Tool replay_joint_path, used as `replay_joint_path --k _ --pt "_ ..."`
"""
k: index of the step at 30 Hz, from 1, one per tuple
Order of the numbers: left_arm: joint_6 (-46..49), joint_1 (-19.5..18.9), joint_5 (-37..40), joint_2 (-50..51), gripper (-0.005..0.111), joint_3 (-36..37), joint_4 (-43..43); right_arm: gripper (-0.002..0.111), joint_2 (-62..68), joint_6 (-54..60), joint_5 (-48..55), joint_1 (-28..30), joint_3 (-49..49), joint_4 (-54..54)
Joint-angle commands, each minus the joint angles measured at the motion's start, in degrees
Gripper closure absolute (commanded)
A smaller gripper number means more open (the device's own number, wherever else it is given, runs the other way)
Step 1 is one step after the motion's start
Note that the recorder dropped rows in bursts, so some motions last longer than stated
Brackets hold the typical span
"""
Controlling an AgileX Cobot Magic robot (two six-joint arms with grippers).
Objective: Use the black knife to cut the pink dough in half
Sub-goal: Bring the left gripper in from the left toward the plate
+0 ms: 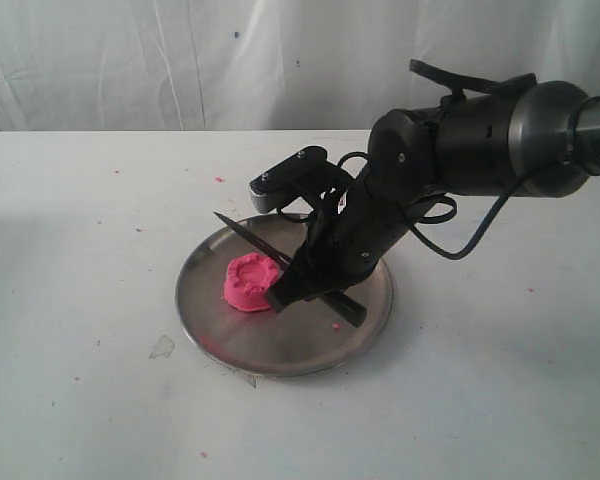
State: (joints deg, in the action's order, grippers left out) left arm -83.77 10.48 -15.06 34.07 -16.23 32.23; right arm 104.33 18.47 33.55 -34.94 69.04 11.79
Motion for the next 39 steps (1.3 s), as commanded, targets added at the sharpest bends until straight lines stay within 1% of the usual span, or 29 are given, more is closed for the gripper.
replay_joint_path --k 1,2,3,5,6,8,11,12,13,14,17,20,22,27,31,34,35,38,39 --pt "-13.9 1.3 -13.7 12.1 0.107 -4.8 18.9 0.108 -0.2 0.8 -0.9 0.2 0.4 0.4" --pt "-17.1 1.3 -16.1 15.5 0.107 -7.0 24.8 0.108 -0.2 0.7 -0.8 0.2 0.4 0.5" --pt "-19.2 1.0 -17.2 17.5 0.107 -8.7 28.5 0.108 -0.2 0.7 -0.7 0.2 0.4 0.5" --pt "-23.6 -0.3 -18.6 22.0 0.107 -13.2 34.9 0.108 -0.2 0.7 -0.6 0.2 0.4 0.6" --pt "-24.7 -1.2 -18.7 23.6 0.107 -15.6 36.8 0.108 -0.2 0.7 -0.6 0.2 0.4 0.6" --pt "-27.2 -4.8 -19.0 27.4 0.107 -20.3 41.9 0.108 -0.2 0.7 -0.6 0.2 0.4 0.6" --pt "-34.2 -12.3 -23.0 32.9 0.107 -26.5 53.1 0.108 -0.2 0.7 -0.7 0.2 0.4 0.6" --pt "-37.6 -14.2 -25.2 35.3 0.107 -28.1 56.2 0.108 -0.2 0.7 -0.7 0.2 0.4 0.6" --pt "-37.5 -16.4 -28.5 37.8 0.107 -29.8 58.4 0.108 -0.2 0.7 -1.0 0.2 0.4 0.7" --pt "-37.5 -18.2 -32.4 40.6 0.107 -31.1 59.4 0.108 -0.2 0.7 -1.2 0.2 0.4 0.9" --pt "-37.5 -21.8 -42.6 48.8 0.107 -33.9 59.4 0.108 -0.2 0.7 -1.6 0.2 0.4 0.9" --pt "-37.5 -22.0 -45.9 55.8 0.107 -35.5 57.6 0.108 -0.2 0.7 -1.6 0.2 0.4 0.9" --pt "-37.5 -21.2 -46.4 59.5 0.107 -36.4 56.6 0.108 -0.1 0.7 -1.5 0.2 0.4 0.9" --pt "-36.5 -18.8 -46.4 63.9 0.107 -38.8 56.2 0.108 0.6 0.8 -2.0 0.2 0.4 1.1" --pt "-33.7 -15.9 -42.7 64.5 0.107 -39.3 53.6 0.108 1.8 0.8 -1.9 0.2 0.4 1.3" --pt "-32.8 -13.7 -37.9 64.6 0.107 -39.3 52.1 0.108 2.1 0.9 -2.1 0.2 0.4 1.3" --pt "-32.8 -12.3 -35.8 64.9 0.107 -39.3 52.1 0.108 2.1 0.9 -2.1 0.2 0.4 1.3" --pt "-31.5 -10.4 -36.2 66.7 0.107 -40.5 52.1 0.108 2.1 0.9 -1.5 0.2 0.4 1.3" --pt "-31.7 -9.8 -37.1 68.2 0.107 -42.2 52.1 0.108 2.1 0.9 -1.5 0.2 0.4 1.3"
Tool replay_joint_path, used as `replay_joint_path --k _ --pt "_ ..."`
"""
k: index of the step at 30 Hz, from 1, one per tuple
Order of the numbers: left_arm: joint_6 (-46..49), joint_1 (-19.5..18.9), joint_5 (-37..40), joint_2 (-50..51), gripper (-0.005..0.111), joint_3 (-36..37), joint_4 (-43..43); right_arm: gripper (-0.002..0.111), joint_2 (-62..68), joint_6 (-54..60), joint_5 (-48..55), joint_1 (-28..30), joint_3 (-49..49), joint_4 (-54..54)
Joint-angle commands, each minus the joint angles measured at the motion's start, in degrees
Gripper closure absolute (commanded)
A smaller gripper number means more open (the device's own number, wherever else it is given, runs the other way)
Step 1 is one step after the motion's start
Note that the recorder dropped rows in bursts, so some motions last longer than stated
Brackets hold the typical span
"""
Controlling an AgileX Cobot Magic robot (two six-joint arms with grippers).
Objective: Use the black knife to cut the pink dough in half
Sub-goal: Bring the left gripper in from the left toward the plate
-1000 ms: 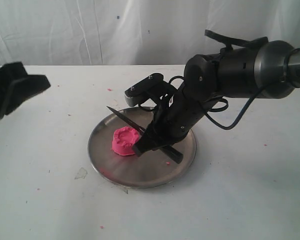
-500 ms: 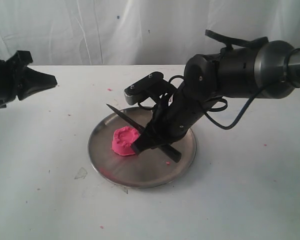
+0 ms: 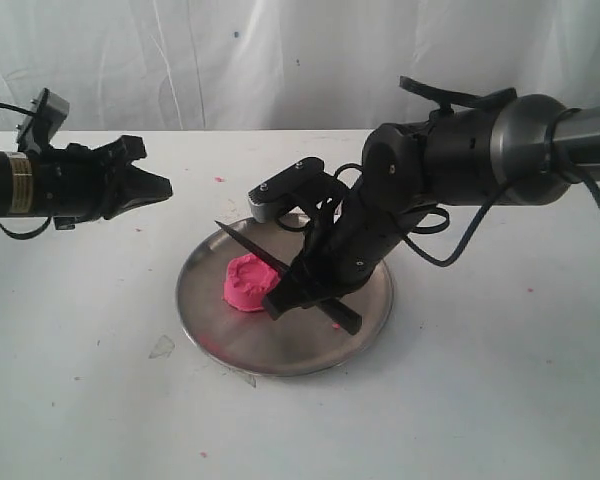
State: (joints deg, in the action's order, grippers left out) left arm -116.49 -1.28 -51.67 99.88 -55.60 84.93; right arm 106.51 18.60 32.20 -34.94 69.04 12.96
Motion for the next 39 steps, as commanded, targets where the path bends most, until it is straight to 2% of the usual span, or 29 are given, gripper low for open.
replay_joint_path --k 1,6,9,17,39 --pt "0.7 2.0 -1.0 3.1 0.107 -3.5 -0.6 0.108 -0.1 0.7 0.0 0.2 0.4 0.1" --pt "-1.2 2.0 -3.2 7.1 0.107 -7.8 -0.7 0.108 -0.1 1.4 0.2 0.1 0.4 0.6" --pt "-1.2 2.4 -4.2 8.6 0.107 -7.8 -1.1 0.108 -0.1 1.9 0.2 0.1 0.4 0.7" --pt "1.3 5.9 0.0 8.8 0.107 -7.8 -2.0 0.108 0.3 2.0 -0.4 0.1 0.4 0.8" --pt "2.5 6.6 1.3 9.2 0.107 -7.8 -0.9 0.108 2.4 2.2 -1.6 0.1 0.4 1.8"
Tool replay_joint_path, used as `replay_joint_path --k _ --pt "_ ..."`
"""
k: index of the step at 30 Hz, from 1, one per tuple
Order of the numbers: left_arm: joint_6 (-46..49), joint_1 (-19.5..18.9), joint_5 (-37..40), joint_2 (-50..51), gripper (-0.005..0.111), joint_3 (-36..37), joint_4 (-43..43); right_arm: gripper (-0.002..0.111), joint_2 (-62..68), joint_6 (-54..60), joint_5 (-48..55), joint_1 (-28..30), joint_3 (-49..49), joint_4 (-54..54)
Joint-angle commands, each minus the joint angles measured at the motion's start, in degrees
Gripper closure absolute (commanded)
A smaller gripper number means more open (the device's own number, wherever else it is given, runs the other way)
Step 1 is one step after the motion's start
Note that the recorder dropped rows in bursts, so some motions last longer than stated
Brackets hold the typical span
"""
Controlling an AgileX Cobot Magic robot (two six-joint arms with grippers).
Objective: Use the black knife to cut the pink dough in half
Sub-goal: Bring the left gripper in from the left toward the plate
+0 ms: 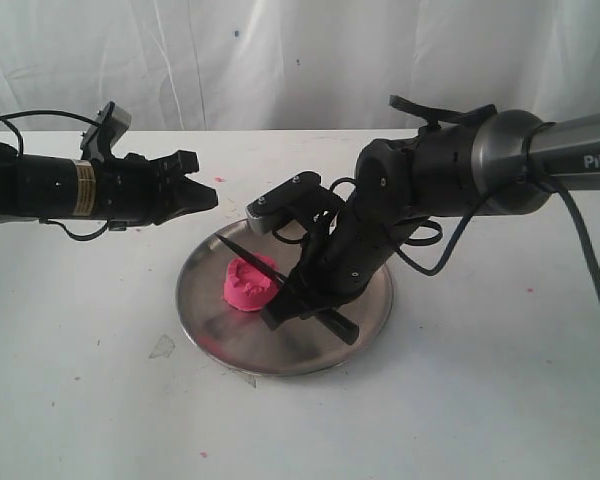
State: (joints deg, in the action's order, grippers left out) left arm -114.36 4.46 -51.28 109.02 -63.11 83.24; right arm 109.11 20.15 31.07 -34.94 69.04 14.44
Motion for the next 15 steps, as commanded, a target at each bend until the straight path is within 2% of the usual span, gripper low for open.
replay_joint_path --k 1,8,15 --pt "0.4 1.1 0.9 0.4 0.107 -0.3 0.7 0.108 -0.2 0.6 -0.5 0.1 0.4 0.3" --pt "1.1 2.0 1.8 1.7 0.107 -0.5 -4.3 0.108 -0.2 0.8 -0.5 0.1 0.4 0.3" --pt "1.1 3.2 2.5 3.0 0.107 -3.5 -3.5 0.108 -0.2 2.4 -0.7 0.1 0.4 1.0"
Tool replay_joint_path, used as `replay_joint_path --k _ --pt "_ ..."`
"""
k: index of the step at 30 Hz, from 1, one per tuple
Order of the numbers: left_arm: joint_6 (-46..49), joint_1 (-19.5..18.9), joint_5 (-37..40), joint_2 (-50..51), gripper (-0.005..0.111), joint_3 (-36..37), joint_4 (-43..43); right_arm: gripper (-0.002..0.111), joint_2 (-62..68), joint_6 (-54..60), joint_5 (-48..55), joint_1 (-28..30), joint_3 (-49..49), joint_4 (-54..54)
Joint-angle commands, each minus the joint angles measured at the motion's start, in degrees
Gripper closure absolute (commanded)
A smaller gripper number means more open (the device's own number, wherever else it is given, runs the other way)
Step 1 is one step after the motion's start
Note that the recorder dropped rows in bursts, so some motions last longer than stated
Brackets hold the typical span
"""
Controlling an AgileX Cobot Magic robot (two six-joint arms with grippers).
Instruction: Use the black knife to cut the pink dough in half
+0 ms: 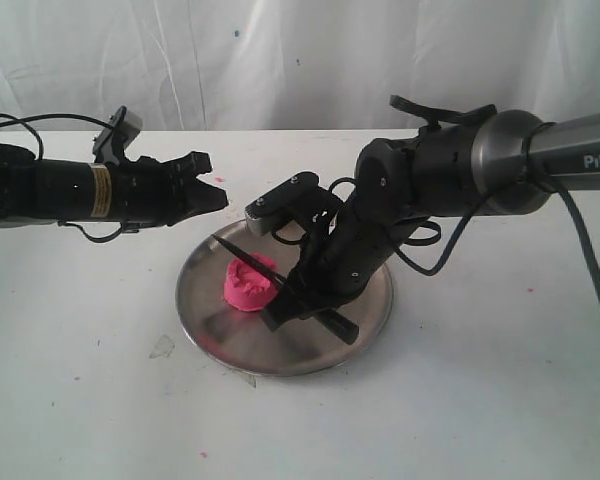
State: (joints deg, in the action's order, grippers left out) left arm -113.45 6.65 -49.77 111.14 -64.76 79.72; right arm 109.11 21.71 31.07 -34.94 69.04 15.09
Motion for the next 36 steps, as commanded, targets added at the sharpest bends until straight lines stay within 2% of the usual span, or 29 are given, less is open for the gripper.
replay_joint_path --k 1,6,36 --pt "0.0 1.4 1.1 1.3 0.107 -2.3 0.0 0.108 -0.2 0.8 -0.7 0.1 0.4 0.4" --pt "-0.2 2.6 1.7 4.1 0.107 -3.3 0.8 0.108 -0.2 0.8 -0.7 0.1 0.4 0.5" --pt "0.3 2.6 1.3 9.5 0.107 -3.2 3.9 0.108 0.0 0.8 -1.2 0.1 0.4 0.5"
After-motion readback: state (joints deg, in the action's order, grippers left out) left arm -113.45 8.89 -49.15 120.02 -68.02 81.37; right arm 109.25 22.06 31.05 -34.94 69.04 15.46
